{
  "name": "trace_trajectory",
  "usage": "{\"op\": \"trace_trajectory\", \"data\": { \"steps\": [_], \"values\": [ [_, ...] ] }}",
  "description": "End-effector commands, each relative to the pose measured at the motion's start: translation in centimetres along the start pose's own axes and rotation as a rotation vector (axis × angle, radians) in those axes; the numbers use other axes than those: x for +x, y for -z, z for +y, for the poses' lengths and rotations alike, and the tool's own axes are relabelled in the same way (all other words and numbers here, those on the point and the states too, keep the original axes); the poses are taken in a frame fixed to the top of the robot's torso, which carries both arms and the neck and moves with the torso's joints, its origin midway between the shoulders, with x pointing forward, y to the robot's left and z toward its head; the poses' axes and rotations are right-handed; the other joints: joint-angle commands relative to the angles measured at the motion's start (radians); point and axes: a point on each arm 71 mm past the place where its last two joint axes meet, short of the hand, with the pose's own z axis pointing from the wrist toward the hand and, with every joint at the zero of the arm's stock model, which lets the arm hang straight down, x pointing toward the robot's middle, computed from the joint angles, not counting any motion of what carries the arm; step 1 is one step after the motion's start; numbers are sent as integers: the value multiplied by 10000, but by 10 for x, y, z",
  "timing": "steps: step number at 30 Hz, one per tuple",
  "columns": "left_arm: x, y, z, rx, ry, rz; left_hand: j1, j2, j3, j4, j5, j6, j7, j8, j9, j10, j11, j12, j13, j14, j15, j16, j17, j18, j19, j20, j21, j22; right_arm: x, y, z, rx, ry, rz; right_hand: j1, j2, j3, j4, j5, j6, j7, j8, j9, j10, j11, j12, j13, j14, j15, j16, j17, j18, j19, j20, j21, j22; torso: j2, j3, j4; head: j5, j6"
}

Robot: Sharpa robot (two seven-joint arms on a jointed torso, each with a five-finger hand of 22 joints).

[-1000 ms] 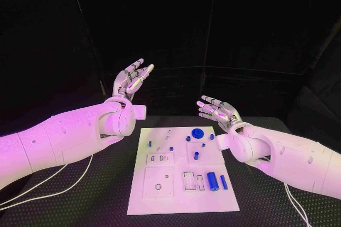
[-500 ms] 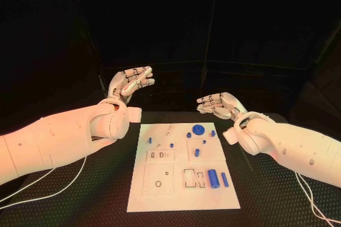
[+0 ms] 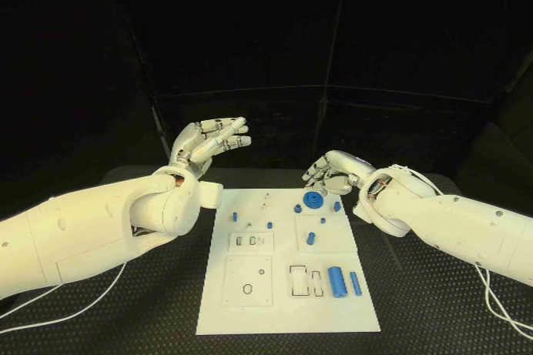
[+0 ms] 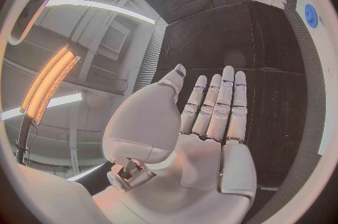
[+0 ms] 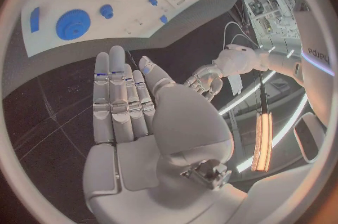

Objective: Assemble the parts on the task board

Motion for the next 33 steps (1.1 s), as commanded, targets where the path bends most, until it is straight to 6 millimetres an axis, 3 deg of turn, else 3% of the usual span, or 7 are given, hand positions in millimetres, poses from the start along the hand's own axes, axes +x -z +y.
{"op": "trace_trajectory", "data": {
  "steps": [1,4,9,16,28,33],
  "values": [
    [7,4,-2,-108,330,411,101,-10,13,-61,-9,132,389,-32,-5,168,-38,-74,-1,158,-14,-33,-15,131,155,-15,65,-8,5,-4,4,285,2649,895,-206,-301,506,-210,-125,505,-173,-262,2,472,-211,-192,21,920,-318,2860,1724,72,702,-457,1945,1120,297,-65,43,-24,162],
    [10,7,-4,-129,432,550,100,4,20,-78,-8,231,357,-32,-2,320,-74,-105,4,274,-47,-15,-18,136,259,-40,106,-12,7,-7,9,319,3358,1130,-346,-530,849,-298,-165,494,-194,-348,-6,262,-204,-221,14,935,-290,4494,3250,97,556,-457,2656,1582,440,-99,76,-49,111],
    [11,8,-5,-145,525,633,101,11,25,-89,-10,273,342,-31,-2,386,-91,-122,6,322,-63,-6,-20,139,309,-53,127,-13,10,-11,11,395,3836,1344,-605,-680,1019,-169,-257,316,-136,-376,-16,-177,-119,-200,19,971,-235,5918,4786,93,470,-377,3107,1869,573,-141,103,-39,81],
    [12,9,-5,-160,620,695,102,15,27,-91,-10,284,338,-31,-2,403,-95,-127,6,333,-68,-4,-21,139,325,-57,134,-12,12,-16,13,452,4028,1473,-665,-878,1250,1,-300,-52,-123,-361,-7,-478,-52,-155,46,890,-196,7476,6441,114,322,-274,3709,2247,743,-153,127,-87,64],
    [15,9,-5,-190,711,816,102,15,28,-93,-10,288,336,-32,-2,409,-97,-130,6,337,-69,-4,-21,139,331,-58,136,-13,19,-24,18,426,4066,1816,-627,-961,1485,180,-319,-150,-133,-352,-1,-496,-50,-117,58,838,-175,8346,7359,124,159,-233,4130,2506,937,-162,140,-59,48],
    [14,9,-4,-189,710,814,103,16,29,-95,-10,292,334,-33,-3,416,-98,-135,5,338,-70,-6,-23,139,338,-60,139,-13,22,-27,18,462,4078,1960,-640,-934,1596,282,-325,-130,-144,-339,4,-441,-62,-95,62,848,-184,8624,7661,126,128,-222,4269,2587,945,-170,141,-45,6]
  ]
}}
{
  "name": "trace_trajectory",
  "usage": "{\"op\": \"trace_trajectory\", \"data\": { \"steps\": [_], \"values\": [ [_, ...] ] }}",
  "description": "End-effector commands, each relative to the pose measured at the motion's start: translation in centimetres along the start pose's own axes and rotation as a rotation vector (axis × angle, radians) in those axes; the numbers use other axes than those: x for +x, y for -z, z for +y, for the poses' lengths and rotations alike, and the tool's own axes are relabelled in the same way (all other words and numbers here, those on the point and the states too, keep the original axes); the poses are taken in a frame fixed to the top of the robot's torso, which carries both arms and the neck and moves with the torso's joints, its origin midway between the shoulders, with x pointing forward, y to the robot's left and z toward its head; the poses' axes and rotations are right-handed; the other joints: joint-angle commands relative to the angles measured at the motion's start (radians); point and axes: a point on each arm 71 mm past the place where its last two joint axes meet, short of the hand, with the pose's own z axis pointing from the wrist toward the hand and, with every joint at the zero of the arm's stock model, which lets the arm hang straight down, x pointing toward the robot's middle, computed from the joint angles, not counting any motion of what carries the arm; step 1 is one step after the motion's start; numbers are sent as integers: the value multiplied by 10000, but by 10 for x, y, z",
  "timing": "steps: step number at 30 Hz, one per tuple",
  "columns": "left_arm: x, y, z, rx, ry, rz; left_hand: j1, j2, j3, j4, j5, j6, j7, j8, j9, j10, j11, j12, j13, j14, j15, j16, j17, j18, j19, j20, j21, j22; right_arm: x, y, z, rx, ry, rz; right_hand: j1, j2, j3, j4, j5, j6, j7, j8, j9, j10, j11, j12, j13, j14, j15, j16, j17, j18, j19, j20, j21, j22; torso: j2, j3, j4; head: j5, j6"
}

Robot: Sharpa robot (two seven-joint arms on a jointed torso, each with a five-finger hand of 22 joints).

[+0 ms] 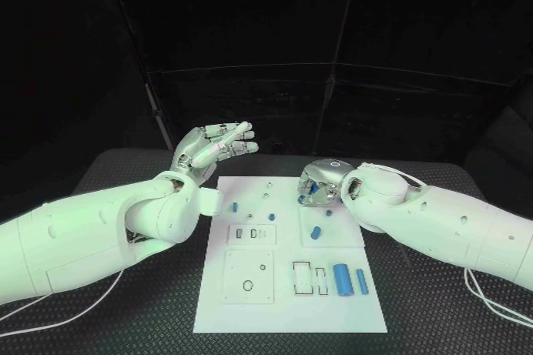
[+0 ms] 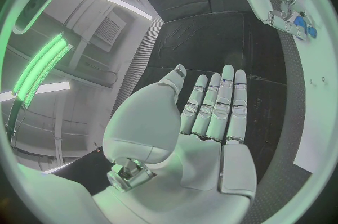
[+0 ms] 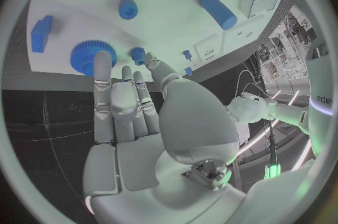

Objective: Assemble the parts on the task board

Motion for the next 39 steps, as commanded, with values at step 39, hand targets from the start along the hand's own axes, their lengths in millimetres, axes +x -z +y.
{"op": "trace_trajectory", "data": {
  "steps": [39],
  "values": [
    [-6,-1,-1,-23,226,91,117,15,10,-85,-9,79,266,-43,-4,86,-9,-63,4,42,3,-21,-24,138,90,18,45,-19,-13,-4,12,-463,-702,-1572,291,-61,1616,588,-239,892,-168,141,52,1148,-268,182,66,291,-144,1219,1204,-77,525,-115,1590,1693,154,-46,25,23,-69]
  ]
}}
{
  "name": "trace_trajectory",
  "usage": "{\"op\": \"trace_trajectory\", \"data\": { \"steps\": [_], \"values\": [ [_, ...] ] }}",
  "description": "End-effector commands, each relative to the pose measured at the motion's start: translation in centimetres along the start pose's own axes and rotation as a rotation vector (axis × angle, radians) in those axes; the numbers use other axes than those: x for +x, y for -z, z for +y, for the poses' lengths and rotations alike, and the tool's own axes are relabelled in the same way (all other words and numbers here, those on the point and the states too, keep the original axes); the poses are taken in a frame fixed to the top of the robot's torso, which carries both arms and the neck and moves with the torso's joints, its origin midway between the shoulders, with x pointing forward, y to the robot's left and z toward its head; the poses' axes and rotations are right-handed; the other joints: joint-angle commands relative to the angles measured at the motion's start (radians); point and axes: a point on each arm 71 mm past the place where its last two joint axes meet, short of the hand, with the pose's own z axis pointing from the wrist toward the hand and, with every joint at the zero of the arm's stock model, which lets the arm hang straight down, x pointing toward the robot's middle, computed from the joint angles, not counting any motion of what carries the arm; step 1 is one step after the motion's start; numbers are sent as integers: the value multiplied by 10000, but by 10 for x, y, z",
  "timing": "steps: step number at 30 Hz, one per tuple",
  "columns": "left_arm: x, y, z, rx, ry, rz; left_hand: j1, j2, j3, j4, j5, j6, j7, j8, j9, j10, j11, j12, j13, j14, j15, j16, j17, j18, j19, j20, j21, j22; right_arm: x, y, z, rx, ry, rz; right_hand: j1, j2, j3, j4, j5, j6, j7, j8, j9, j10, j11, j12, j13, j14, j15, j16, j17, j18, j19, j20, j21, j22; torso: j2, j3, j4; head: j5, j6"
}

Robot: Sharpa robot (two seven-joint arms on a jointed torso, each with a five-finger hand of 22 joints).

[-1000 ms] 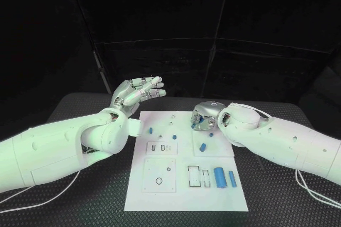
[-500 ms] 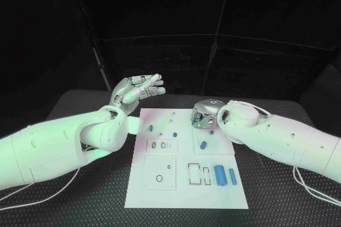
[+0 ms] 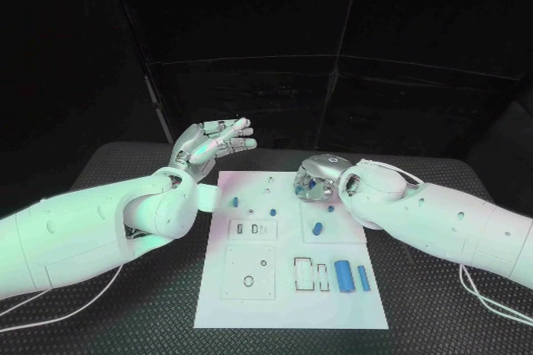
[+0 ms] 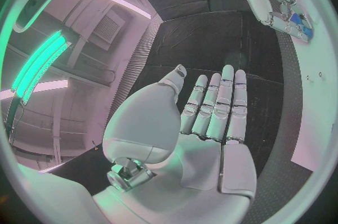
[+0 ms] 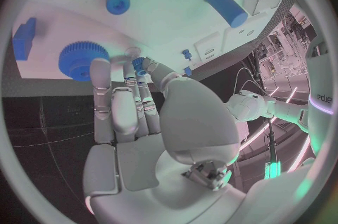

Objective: Assemble the parts on the task board

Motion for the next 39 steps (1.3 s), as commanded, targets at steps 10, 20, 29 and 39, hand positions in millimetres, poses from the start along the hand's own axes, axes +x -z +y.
{"op": "trace_trajectory", "data": {
  "steps": [10,20,29,39],
  "values": [
    [-2,-5,2,-126,433,83,120,21,-11,-65,-7,88,275,-48,-4,93,-24,-76,6,69,-5,-14,-8,142,82,-23,57,-12,-9,-19,15,-134,-510,-1633,182,-7,157,-4,-56,128,3,30,11,129,-33,31,15,291,-79,65,36,-87,68,-17,91,82,54,-13,42,-66,115],
    [-14,-3,22,-580,302,-39,121,50,12,-81,-4,144,251,-44,-1,189,-45,-95,11,156,-27,16,-5,143,146,-42,80,-18,-7,-34,27,-198,-546,-1709,183,-27,177,1,-57,122,8,20,7,115,-26,15,12,285,-78,56,7,-77,31,-19,69,29,61,-14,14,-10,99],
    [-25,3,45,-1157,161,-289,125,53,17,-88,-4,160,241,-40,1,212,-54,-98,12,171,-33,20,-5,143,156,-46,83,-20,-8,-43,29,-33,-463,-1870,184,-37,216,15,-54,108,18,2,1,90,-16,-10,6,282,-72,63,7,-80,24,-18,84,43,66,-41,26,3,98],
    [-25,5,48,-1219,168,-285,133,57,24,-95,-3,168,233,-39,1,226,-60,-101,12,180,-37,22,-5,143,162,-49,84,-22,-5,-50,37,-121,-407,-1425,132,-126,261,70,-102,58,51,-50,-14,30,15,-69,-7,272,-45,78,-3,-87,-4,-2,116,64,76,-17,4,133,67]
  ]
}}
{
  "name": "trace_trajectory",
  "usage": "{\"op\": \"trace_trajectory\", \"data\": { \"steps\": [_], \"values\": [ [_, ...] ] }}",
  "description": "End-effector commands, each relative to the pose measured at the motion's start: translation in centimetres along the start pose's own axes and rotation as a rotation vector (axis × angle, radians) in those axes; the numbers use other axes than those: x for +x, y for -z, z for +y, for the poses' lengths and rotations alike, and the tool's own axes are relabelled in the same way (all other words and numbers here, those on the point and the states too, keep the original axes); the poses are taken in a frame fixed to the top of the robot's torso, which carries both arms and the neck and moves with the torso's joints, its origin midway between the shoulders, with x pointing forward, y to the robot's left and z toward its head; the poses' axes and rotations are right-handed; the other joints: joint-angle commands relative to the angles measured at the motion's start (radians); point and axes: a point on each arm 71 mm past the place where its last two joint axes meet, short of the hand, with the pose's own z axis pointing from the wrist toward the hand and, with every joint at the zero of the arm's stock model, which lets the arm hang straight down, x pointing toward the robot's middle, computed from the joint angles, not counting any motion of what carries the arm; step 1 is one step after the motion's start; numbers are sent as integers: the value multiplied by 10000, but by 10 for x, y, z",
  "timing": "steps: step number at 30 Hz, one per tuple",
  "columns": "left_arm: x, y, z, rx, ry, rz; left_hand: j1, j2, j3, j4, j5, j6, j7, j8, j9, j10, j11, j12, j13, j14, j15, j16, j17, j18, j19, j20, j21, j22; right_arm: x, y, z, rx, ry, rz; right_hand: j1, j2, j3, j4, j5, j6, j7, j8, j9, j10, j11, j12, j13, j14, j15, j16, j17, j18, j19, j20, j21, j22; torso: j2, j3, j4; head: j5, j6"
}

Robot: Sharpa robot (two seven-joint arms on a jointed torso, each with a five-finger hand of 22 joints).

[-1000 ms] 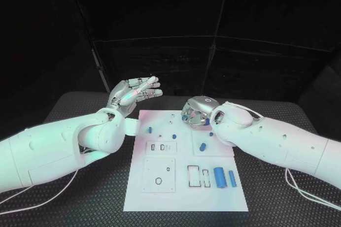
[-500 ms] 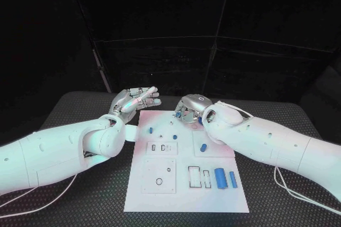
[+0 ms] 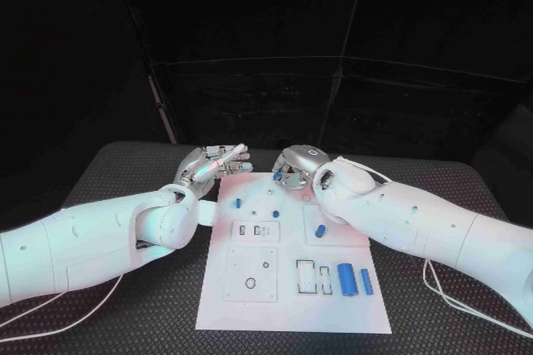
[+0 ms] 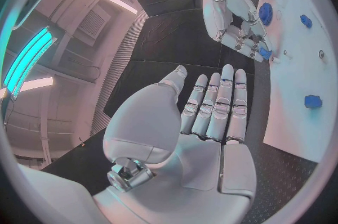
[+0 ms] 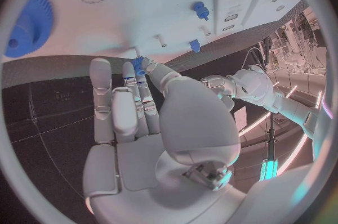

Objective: Assemble the parts on the task board

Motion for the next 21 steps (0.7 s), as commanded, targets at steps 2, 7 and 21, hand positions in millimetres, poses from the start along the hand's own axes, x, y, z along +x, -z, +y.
{"op": "trace_trajectory", "data": {
  "steps": [2,7,21],
  "values": [
    [3,0,-1,37,178,143,93,17,-5,-66,-3,97,234,-39,2,82,13,-63,13,70,1,23,-8,147,67,-5,46,-16,1,-3,4,-94,117,354,-19,-97,61,26,-39,-14,52,-14,-8,-29,72,-68,-7,272,-43,31,-21,-87,-7,1,62,24,14,8,5,15,-37],
    [3,1,-1,33,183,150,103,20,2,-75,-2,103,226,-39,1,93,8,-68,13,76,-3,23,-9,147,72,-8,46,-19,3,-5,8,-130,144,576,-59,-153,65,64,-85,-33,63,-35,-11,-52,86,-92,-12,266,-30,36,-31,-87,-26,13,72,25,9,7,4,26,-56],
    [2,1,-2,36,177,139,108,20,6,-82,-2,105,223,-40,1,98,6,-72,12,79,-4,23,-9,147,74,-9,46,-20,4,-10,8,520,542,465,-117,-218,126,176,-192,-119,103,-95,-22,-151,128,-156,-28,234,21,3,-140,-74,-105,36,71,-11,18,10,-9,57,-110]
  ]
}}
